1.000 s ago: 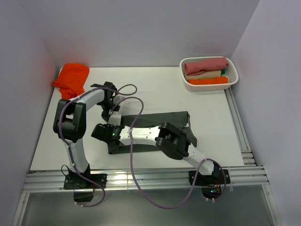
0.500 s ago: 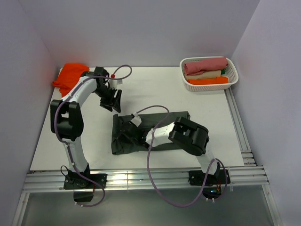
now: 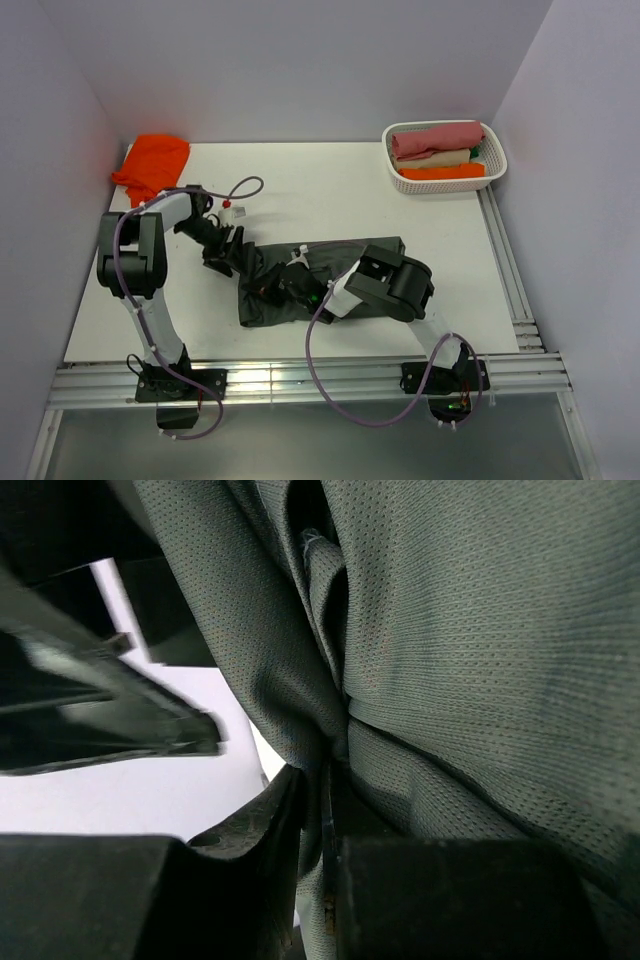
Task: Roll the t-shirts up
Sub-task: Roll the tshirt
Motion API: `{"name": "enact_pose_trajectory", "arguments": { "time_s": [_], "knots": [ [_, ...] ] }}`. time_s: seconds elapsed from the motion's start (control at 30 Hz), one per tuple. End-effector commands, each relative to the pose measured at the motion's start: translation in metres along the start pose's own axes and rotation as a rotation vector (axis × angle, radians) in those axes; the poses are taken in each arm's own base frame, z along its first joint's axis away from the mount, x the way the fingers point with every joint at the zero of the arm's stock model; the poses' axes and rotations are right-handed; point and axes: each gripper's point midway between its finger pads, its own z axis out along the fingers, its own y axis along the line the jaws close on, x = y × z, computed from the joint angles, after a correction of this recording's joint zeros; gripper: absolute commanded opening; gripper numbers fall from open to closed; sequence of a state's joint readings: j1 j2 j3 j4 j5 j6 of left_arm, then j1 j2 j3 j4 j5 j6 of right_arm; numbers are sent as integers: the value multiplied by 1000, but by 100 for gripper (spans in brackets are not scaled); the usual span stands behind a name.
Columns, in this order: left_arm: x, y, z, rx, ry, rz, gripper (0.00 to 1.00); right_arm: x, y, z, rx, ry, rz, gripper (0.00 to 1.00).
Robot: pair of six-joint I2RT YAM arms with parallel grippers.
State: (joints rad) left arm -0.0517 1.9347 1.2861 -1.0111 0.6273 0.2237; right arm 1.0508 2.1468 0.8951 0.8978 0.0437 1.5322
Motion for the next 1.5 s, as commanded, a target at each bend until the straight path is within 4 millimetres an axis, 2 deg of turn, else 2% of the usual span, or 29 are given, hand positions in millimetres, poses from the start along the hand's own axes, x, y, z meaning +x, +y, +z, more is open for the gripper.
{"name": "enact_pose_trajectory", "arguments": {
  "time_s": [0.0, 0.13, 0.23, 0.27, 0.3, 0.37, 0.4, 0.47, 0.5, 0.57, 0.6, 0.63, 0.67, 0.7, 0.73, 0.8, 0.83, 0.9, 0.93, 1.1, 1.27, 1.47],
  "knots": [
    [-13, -2, 12, 63, -55, 50, 65, -1, 0, 0, -15, 6, 21, 4],
    [-16, 4, 24, 57, -48, 10, 59, -1, 1, 1, -15, 6, 15, 4],
    [-18, 12, 30, 15, -40, -14, 46, 0, 4, 4, 5, 4, -19, 8],
    [-18, 13, 31, 2, -37, -15, 35, -2, 11, 3, 7, -3, -36, 14],
    [-18, 12, 32, -12, -32, -16, 28, -1, 1, 2, 64, -8, -74, 18],
    [-19, 16, 30, -60, -31, -12, 10, -7, 17, 0, 76, -44, -118, 29],
    [-19, 15, 30, -72, -31, -6, 7, -6, 3, -3, 156, -49, -168, 33],
    [-20, 16, 26, -120, -26, 6, 0, -13, 19, -6, 175, -99, -215, 43],
    [-19, 15, 27, -133, -20, 16, 0, -11, 8, -12, 245, -102, -260, 45],
    [-19, 18, 24, -171, -15, 24, 0, -15, 23, -16, 260, -144, -310, 50],
    [-18, 17, 24, -178, -10, 31, 0, -16, 14, -22, 325, -148, -336, 51],
    [-18, 17, 23, -184, -8, 35, 0, -12, 24, -21, 325, -151, -357, 51],
    [-19, 18, 22, -193, -6, 36, 0, -11, 27, -23, 345, -160, -392, 51],
    [-18, 18, 22, -206, 0, 37, 0, -14, 18, -29, 411, -175, -427, 51],
    [-19, 18, 20, -213, -2, 42, 0, -7, 32, -28, 404, -180, -448, 51],
    [-19, 18, 19, -222, 1, 43, 0, -6, 21, -34, 492, -190, -511, 52],
    [-19, 18, 18, -231, 4, 43, 0, -3, 32, -33, 490, -197, -518, 52],
    [-19, 17, 18, -237, 5, 43, 0, 2, 17, -40, 579, -195, -566, 52],
    [-20, 17, 16, -245, 3, 47, 0, 5, 20, -38, 585, -198, -571, 51],
    [-22, 13, 15, -261, 5, 56, 0, 20, 11, -44, 619, -160, -616, 52],
    [-24, 9, 16, -266, 12, 63, 0, 25, 0, -41, 685, -147, -666, 55],
    [-24, 8, 17, -281, 18, 70, 0, 36, 3, -36, 655, -130, -677, 54]
  ]
}}
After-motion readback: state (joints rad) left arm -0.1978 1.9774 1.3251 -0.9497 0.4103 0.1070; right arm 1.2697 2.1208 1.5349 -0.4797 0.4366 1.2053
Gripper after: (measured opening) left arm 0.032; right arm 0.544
